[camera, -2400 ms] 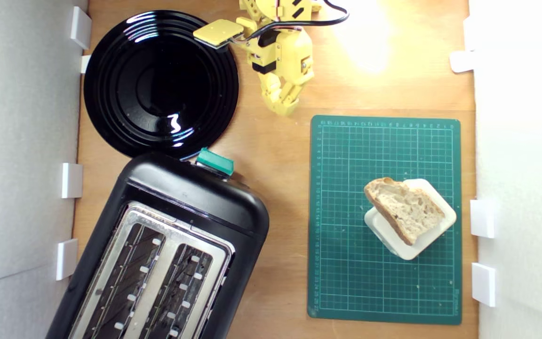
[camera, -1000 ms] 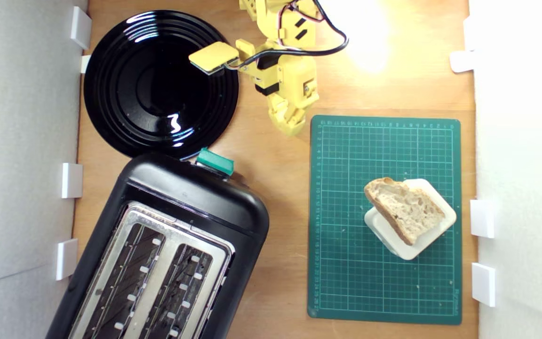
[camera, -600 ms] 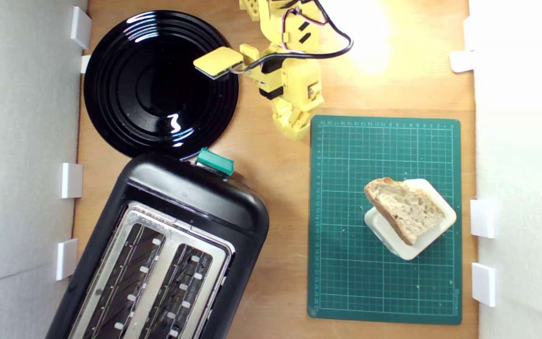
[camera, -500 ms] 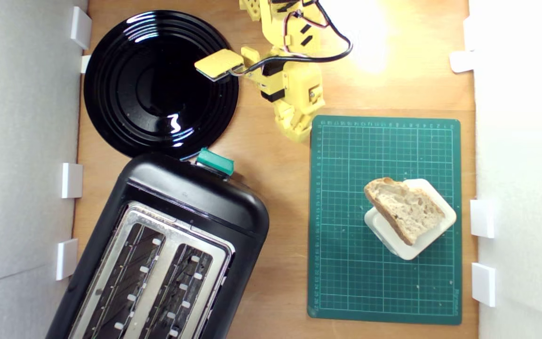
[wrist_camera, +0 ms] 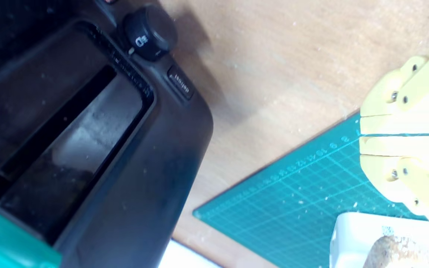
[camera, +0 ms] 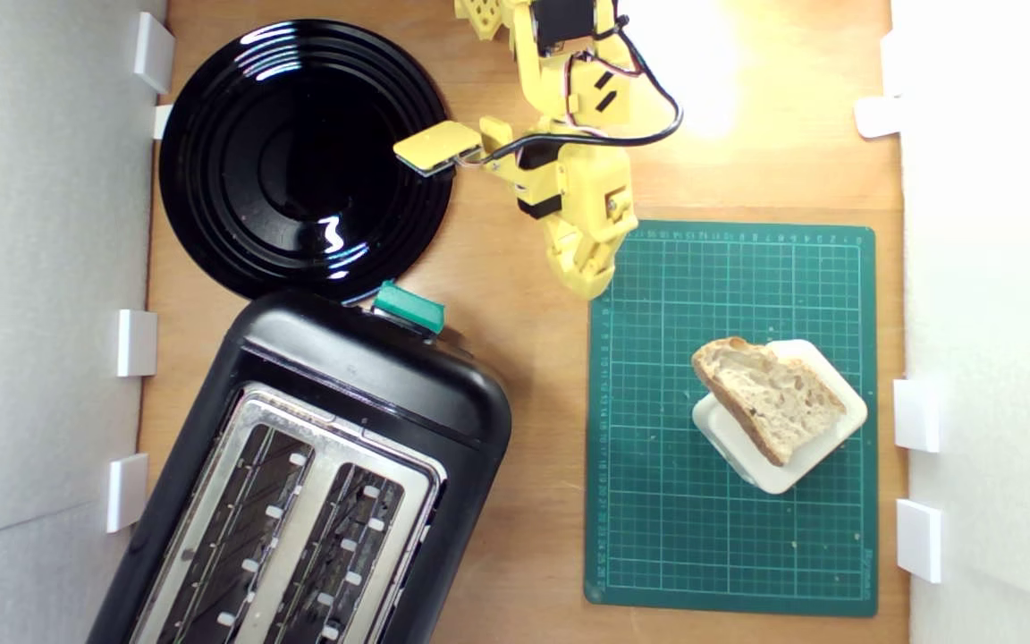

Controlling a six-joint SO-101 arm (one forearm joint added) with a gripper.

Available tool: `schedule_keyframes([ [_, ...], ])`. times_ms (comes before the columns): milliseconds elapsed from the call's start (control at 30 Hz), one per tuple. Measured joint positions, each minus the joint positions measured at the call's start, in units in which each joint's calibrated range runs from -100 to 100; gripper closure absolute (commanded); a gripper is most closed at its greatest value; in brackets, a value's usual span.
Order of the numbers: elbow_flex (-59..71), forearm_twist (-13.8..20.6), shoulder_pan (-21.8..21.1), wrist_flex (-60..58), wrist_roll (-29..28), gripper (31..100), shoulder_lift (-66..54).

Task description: Pick bread and place in toaster

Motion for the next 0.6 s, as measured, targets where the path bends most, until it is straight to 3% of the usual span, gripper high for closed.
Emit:
schedule_keyframes([
  [133,2.3,2.1,-0.3,-8.8,-1.5,97.2,3.9],
  [400,4.9,16.0,-0.2,-24.5,-8.8,97.1,10.3],
  [600,4.9,18.8,-0.2,-34.1,-9.7,97.1,16.1],
])
